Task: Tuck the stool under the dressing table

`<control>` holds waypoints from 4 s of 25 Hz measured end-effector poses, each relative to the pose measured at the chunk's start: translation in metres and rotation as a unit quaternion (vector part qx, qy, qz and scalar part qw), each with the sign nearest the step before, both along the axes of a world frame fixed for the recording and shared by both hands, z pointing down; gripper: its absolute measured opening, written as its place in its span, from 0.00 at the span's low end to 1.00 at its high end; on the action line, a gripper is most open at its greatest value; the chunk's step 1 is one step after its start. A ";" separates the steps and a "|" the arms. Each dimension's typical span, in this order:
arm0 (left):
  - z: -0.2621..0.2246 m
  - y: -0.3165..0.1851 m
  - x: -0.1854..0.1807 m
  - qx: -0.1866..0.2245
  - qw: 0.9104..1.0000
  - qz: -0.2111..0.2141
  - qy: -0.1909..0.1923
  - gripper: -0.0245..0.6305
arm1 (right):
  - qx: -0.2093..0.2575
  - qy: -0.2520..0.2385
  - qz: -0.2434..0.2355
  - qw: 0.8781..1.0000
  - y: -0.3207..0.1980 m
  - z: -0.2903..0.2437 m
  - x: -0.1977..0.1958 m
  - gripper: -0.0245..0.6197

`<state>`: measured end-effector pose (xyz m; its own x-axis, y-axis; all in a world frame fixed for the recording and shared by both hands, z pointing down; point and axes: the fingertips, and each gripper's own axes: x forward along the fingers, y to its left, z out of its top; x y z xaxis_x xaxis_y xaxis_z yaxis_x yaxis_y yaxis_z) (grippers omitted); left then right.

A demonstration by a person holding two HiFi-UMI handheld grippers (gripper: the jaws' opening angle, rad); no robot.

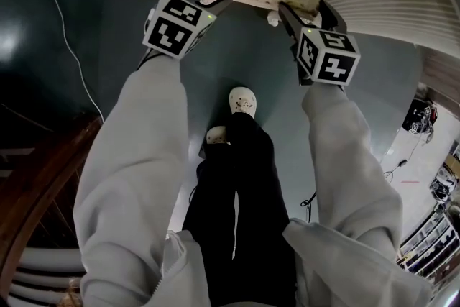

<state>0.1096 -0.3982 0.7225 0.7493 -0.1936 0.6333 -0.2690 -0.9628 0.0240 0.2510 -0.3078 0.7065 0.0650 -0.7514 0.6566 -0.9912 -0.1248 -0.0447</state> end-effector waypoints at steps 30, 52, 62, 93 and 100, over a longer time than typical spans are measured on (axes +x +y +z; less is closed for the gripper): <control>-0.013 -0.075 0.046 0.000 0.998 -0.042 0.036 0.47 | 0.068 0.000 0.031 0.997 -0.065 -0.008 0.045 0.74; -0.013 0.028 -0.047 -0.109 0.991 -0.065 -0.028 0.46 | -0.025 -0.011 -0.013 1.000 0.015 -0.022 -0.029 0.70; -0.043 0.073 -0.077 -0.161 0.979 -0.128 -0.002 0.37 | -0.034 -0.056 0.037 0.997 0.069 -0.044 -0.054 0.65; -0.263 0.125 -0.139 -0.079 0.962 -0.246 0.092 0.15 | 0.061 -0.114 0.003 0.992 0.097 -0.274 -0.125 0.34; -0.324 0.120 -0.138 -0.063 0.962 -0.240 0.116 0.13 | 0.109 -0.114 -0.015 0.987 0.073 -0.348 -0.131 0.22</control>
